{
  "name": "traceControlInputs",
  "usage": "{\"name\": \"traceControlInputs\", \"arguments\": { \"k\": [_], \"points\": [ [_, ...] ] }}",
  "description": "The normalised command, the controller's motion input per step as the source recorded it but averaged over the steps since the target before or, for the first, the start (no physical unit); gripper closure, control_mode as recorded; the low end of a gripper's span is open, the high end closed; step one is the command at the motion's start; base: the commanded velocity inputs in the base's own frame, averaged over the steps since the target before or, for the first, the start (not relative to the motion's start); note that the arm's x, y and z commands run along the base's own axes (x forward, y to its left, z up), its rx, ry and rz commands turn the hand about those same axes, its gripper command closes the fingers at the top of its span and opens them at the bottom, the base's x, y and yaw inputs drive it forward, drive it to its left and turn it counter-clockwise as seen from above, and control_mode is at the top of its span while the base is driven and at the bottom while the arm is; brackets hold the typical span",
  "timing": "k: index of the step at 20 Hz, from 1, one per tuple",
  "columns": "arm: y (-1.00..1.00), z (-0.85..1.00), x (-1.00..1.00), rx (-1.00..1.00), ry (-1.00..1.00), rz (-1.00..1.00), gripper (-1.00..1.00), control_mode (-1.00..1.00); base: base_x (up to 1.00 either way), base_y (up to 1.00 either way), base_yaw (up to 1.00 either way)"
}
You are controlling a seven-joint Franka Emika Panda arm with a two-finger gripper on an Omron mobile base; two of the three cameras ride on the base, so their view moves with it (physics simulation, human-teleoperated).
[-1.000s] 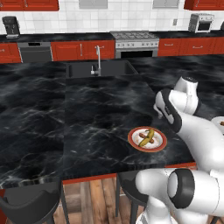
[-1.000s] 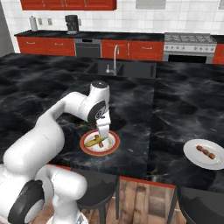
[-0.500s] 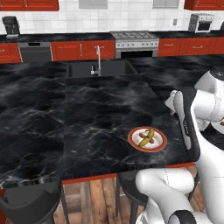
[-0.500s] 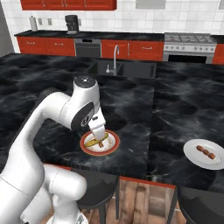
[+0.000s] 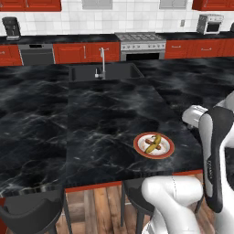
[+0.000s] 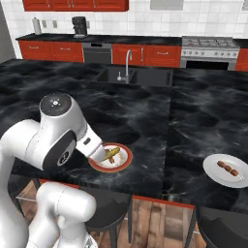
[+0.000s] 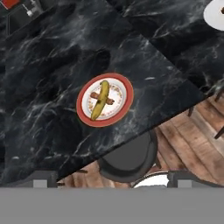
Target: Pick up the banana and pear from the fridge and place one fruit on each plate on the dining counter.
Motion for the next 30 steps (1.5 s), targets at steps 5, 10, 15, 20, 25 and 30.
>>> {"name": "traceControlInputs", "arguments": {
  "k": [5, 10, 15, 20, 25, 30],
  "points": [
    [0.21, 0.07, -0.66, -0.21, -0.08, 0.23, -1.00, -1.00, 0.00, 0.00, 0.00],
    [0.22, -0.01, -0.46, -0.15, -0.06, 0.08, -1.00, -1.00, 0.00, 0.00, 0.00],
    [0.09, -0.04, -0.03, -0.07, 0.00, 0.02, -1.00, -1.00, 0.00, 0.00, 0.00],
    [-0.02, 0.00, -0.17, 0.00, -0.04, -0.01, -1.00, 1.00, -0.26, -0.14, -0.06],
    [0.00, 0.00, 0.00, 0.00, 0.00, 0.00, -1.00, 1.00, -0.75, -0.48, -0.31],
    [0.00, 0.00, 0.00, 0.00, 0.00, 0.00, -1.00, 1.00, -0.61, -0.58, -0.51]
  ]
}}
